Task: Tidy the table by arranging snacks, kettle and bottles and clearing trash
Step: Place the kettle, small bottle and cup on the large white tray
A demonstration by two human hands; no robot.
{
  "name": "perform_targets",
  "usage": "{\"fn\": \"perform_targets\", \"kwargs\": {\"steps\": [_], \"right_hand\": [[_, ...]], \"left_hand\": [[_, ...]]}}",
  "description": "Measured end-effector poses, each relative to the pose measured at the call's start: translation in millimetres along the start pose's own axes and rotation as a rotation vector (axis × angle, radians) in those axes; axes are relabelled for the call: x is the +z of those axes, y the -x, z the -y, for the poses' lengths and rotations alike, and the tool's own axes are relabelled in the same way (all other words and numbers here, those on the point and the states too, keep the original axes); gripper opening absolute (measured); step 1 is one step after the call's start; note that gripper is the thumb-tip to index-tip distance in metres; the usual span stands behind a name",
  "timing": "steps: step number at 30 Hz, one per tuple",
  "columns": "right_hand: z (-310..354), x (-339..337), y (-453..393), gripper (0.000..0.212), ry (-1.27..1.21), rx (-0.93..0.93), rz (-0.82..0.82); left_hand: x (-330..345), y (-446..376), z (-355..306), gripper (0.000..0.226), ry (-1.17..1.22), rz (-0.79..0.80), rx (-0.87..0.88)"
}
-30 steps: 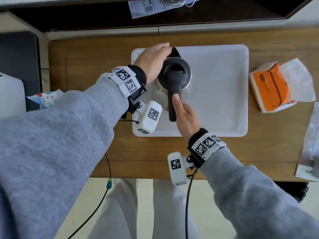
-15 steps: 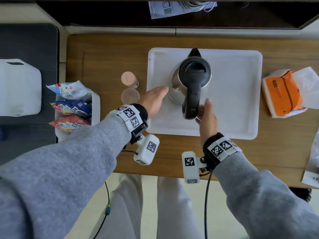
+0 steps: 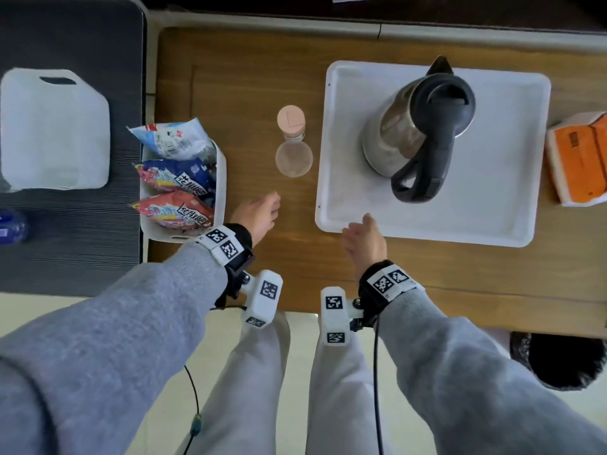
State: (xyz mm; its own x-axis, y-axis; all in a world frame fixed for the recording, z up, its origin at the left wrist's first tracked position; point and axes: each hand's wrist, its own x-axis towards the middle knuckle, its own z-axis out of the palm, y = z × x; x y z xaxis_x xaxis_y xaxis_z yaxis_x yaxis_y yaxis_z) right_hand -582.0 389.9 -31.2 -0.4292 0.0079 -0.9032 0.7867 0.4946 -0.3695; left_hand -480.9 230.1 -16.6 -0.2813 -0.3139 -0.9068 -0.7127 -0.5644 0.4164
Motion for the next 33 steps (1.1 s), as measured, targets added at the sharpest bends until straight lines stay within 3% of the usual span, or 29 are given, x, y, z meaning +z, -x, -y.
{"fn": "perform_targets", "kwargs": {"steps": [2,4,11,14,17,21,28,33], "right_hand": [[12.6,3.5,-4.4,0.058,-0.078,-0.002,0.076],[28.3,8.3,-12.2,0.057,-0.128,0.0,0.126],[92.1,28.6,-11.8,0.059,-0.078,-0.231,0.19],[97.4,38.0,-3.2,0.076,-0.004,-0.286,0.164],[87.3,53.4,5.6,0.08,0.054,-0.278,0.171],[59.5,78.0,17.5,0.057,0.017,-0.193,0.224],[-9.1,117.7,42.3,0.058,0.141,-0.132,0.3],[-25.4,160.7,58.7,0.059,0.233,-0.106,0.342]], "left_hand": [[5.6,-9.3,-15.3,0.051,0.049,-0.041,0.012],[11.2,-16.6,-30.5,0.051,0.041,-0.079,0.043],[25.3,-24.8,-77.2,0.064,0.069,-0.057,0.102],[27.6,-18.4,-78.4,0.059,0.123,-0.021,0.096],[15.6,-7.9,-68.6,0.053,0.145,0.015,0.099],[-23.2,1.0,-40.2,0.05,0.163,-0.005,0.11],[-98.3,24.8,40.1,0.049,0.26,-0.026,0.035],[-146.6,32.4,62.8,0.047,0.338,-0.069,-0.013]]}}
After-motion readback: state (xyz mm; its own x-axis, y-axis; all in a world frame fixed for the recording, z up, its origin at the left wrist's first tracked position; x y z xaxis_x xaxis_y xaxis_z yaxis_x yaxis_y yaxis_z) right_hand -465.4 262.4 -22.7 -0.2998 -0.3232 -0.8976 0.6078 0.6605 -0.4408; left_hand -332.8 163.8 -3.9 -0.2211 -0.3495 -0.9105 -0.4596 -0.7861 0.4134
